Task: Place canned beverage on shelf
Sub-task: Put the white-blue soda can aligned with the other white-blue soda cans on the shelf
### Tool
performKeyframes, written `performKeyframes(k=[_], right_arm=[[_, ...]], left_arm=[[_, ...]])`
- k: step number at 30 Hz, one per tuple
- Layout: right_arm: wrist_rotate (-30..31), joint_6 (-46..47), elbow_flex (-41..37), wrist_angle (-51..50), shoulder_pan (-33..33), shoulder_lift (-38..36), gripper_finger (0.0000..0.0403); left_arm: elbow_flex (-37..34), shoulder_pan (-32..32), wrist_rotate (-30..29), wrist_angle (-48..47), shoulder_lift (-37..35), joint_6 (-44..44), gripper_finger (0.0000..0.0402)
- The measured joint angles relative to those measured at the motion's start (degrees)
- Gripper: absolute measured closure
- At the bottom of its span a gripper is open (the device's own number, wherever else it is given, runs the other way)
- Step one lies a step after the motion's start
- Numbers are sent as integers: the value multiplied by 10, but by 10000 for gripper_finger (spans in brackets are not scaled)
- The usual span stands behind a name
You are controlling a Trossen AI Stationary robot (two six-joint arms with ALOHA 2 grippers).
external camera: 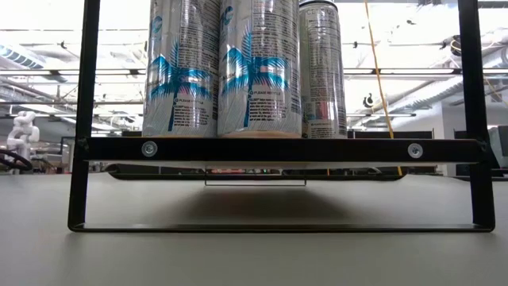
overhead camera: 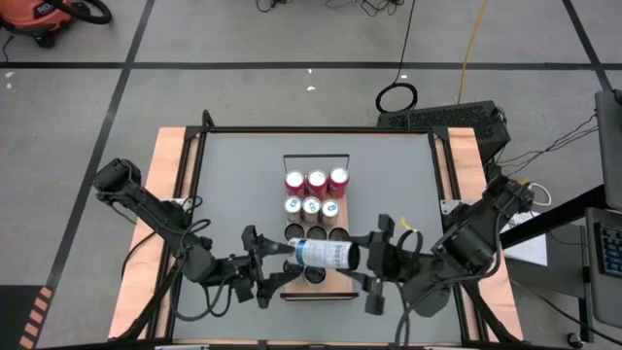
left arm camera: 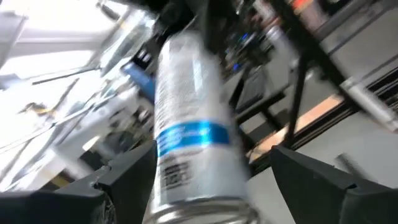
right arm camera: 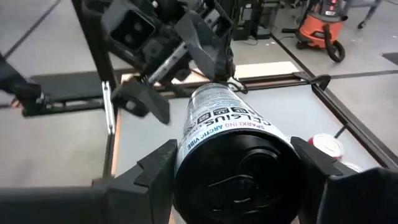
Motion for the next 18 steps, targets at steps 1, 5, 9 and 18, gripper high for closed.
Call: performKeyframes(k=[1,5,9,18], right_arm=[[0,-1,0,12,-3,4,207],[1,-11,0,55,-12,18,207],[12,-30,0,93,-23,32,207],[9,-36,0,107,-37,46,206]], left_arm=[[0,0,-16,-1,0,2,88],[0,1,-89,-25,0,2,88],[0,0,-125,-27,0,-2,88],[0,-18,-159,-14,0,-16,146]])
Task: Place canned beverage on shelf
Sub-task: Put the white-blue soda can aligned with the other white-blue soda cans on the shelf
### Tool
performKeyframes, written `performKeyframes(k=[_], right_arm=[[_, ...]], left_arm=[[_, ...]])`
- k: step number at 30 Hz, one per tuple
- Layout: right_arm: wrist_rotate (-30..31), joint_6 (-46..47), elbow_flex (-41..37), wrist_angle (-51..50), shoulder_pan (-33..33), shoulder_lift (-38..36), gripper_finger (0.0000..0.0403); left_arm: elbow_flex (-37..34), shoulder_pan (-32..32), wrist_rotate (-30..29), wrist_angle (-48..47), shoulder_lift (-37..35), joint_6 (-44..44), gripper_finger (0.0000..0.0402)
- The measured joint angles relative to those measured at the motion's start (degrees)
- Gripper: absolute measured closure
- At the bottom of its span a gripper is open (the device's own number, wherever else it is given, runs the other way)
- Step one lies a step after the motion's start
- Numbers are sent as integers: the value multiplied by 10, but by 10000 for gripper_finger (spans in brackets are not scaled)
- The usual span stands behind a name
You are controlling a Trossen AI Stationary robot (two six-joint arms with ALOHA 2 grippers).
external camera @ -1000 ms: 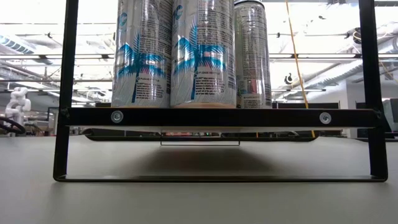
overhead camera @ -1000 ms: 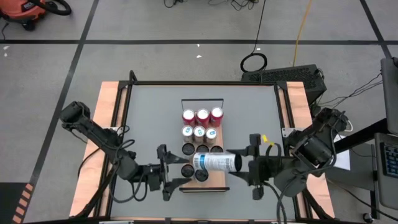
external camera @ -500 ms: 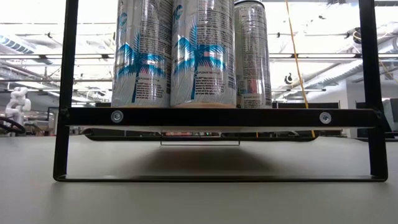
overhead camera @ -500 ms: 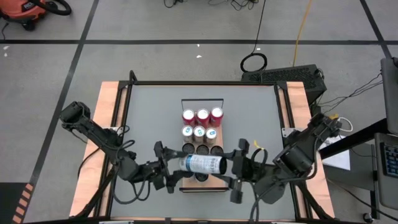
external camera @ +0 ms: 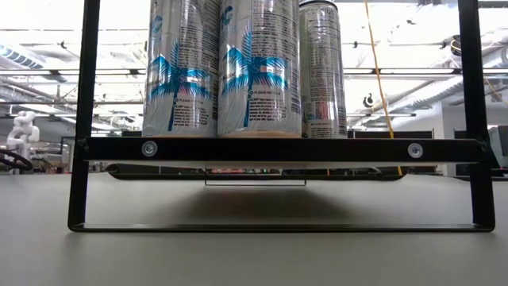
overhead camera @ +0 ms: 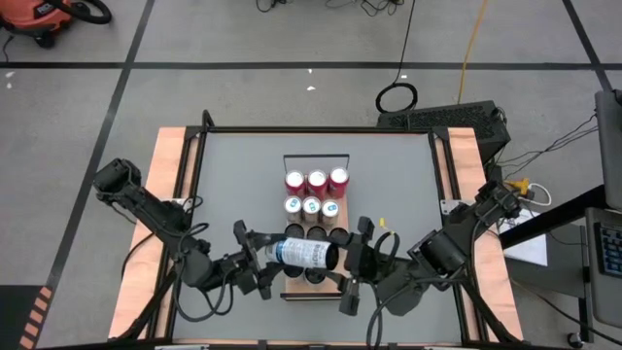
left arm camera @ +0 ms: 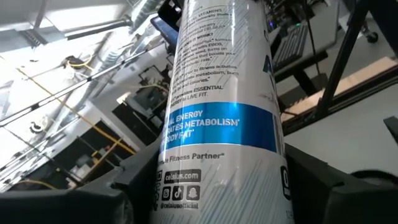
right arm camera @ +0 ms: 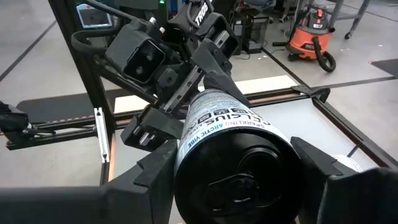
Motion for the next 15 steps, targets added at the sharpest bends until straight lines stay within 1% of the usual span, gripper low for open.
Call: performKeyframes(k=[4,9,12,15], right_arm=[[-7,-6,0,2,-1,0,206],[-37,-15,0,4,-2,0,204],[-49,-27,0,0,-1,0,185],[-59,-82,1,-9,5,0,148]], left_arm=[[0,-6,-22,-3,0,0,154],[0,-18,-34,0,0,1,146],[0,-26,-36,7,1,3,146],[-1,-36,-41,10,1,-17,145]])
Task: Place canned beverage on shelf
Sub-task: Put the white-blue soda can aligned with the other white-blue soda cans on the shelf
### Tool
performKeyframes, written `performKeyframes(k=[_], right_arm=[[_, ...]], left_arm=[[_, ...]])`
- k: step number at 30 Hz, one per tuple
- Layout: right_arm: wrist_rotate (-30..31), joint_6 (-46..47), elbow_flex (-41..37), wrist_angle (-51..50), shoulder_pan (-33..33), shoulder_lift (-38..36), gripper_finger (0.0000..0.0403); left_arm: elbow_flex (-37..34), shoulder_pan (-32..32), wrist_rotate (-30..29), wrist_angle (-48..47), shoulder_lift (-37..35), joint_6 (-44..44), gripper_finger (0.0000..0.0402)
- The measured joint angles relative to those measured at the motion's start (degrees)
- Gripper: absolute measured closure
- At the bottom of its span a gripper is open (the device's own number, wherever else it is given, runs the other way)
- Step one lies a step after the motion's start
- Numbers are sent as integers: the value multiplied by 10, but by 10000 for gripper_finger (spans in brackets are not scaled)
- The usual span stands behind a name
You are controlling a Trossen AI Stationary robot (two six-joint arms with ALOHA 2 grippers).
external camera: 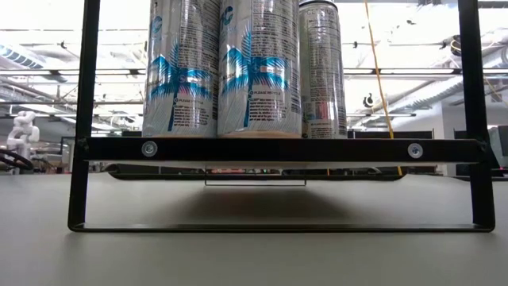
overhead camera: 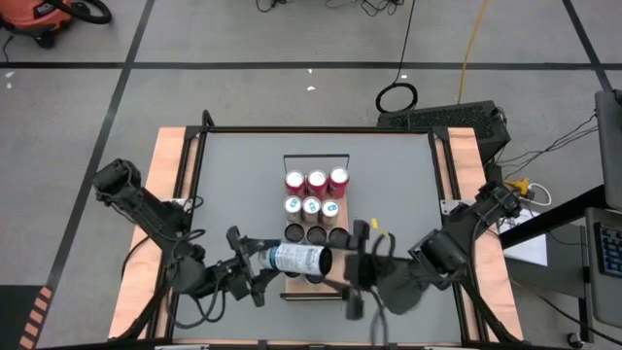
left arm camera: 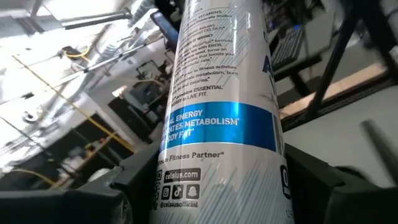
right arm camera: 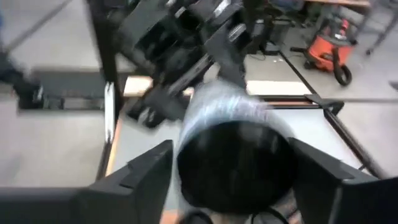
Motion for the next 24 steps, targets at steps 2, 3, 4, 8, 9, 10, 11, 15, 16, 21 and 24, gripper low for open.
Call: performKeyframes(k=[2,3,4,8,9,10,11,15,16,21,24], right_arm=[[-2,-33,0,-3,8,-1,119],[-1,-50,1,-9,13,-1,104],[-1,-71,1,-16,16,-1,90],[20,-188,0,-32,28,-1,43],[34,-215,0,-34,32,1,36],[44,-244,0,-35,35,3,30],[53,-276,0,-38,39,6,26],[75,-397,0,-43,48,21,22],[75,-425,0,-41,48,26,22],[77,-532,0,9,48,47,23],[44,-555,0,29,48,49,23]], left_arm=[[0,-7,2,4,0,-20,145],[0,-12,2,4,0,-33,145],[0,-15,1,4,0,-47,145],[0,-27,3,-5,0,-126,144],[0,-29,8,-14,-1,-152,144],[0,-31,17,-21,-1,-177,144],[0,-32,31,-28,-1,-203,144],[0,-35,106,-46,-1,-313,144],[0,-33,133,-52,-1,-343,144],[0,-15,227,-93,-1,-503,144],[0,0,270,-131,-1,-576,144]])
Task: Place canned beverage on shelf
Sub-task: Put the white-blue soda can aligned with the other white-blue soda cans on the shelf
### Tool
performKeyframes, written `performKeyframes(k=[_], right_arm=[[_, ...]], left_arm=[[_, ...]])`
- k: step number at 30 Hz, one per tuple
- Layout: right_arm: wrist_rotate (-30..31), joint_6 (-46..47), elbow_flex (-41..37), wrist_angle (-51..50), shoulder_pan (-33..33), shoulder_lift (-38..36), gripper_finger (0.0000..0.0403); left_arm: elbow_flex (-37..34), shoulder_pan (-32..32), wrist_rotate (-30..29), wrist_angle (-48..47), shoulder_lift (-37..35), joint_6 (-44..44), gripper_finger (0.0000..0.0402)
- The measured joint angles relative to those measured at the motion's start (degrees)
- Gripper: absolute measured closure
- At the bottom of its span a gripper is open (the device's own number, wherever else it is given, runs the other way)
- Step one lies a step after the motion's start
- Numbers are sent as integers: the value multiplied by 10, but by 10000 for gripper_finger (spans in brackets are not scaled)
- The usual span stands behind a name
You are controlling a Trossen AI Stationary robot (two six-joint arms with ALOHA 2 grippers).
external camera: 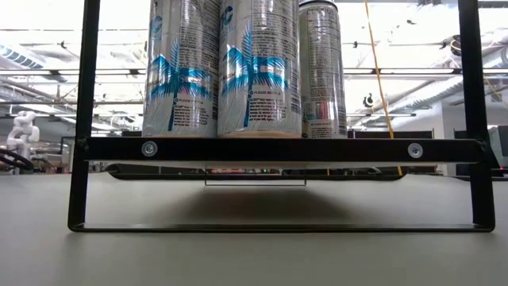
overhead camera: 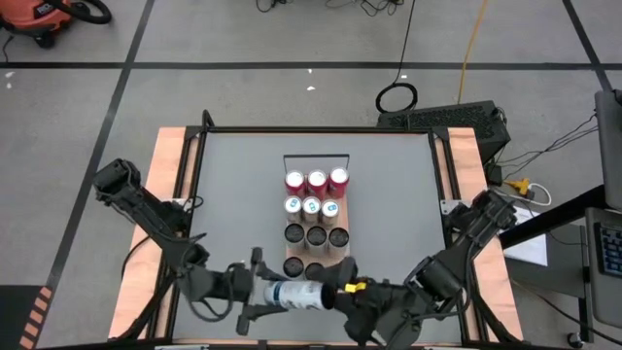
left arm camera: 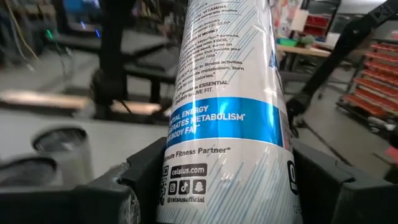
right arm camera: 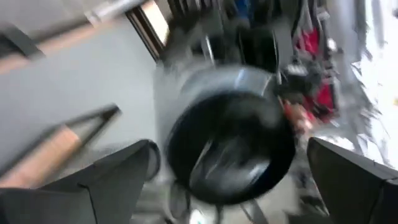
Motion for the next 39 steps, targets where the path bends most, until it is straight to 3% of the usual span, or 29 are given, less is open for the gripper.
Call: performKeyframes(k=[7,13,22,34,39], right_arm=[[-114,15,0,15,-2,-2,25],[-152,56,0,8,-15,-2,26],[-180,111,0,-15,-25,-2,33],[-178,147,0,-43,-24,-2,197],[-177,154,0,-49,-24,-2,208]], left_arm=[[0,24,71,-33,0,-69,144],[0,37,115,-32,0,-81,144],[0,48,128,-30,0,-87,144],[0,64,154,-33,0,-112,142],[0,64,139,-32,0,-112,121]])
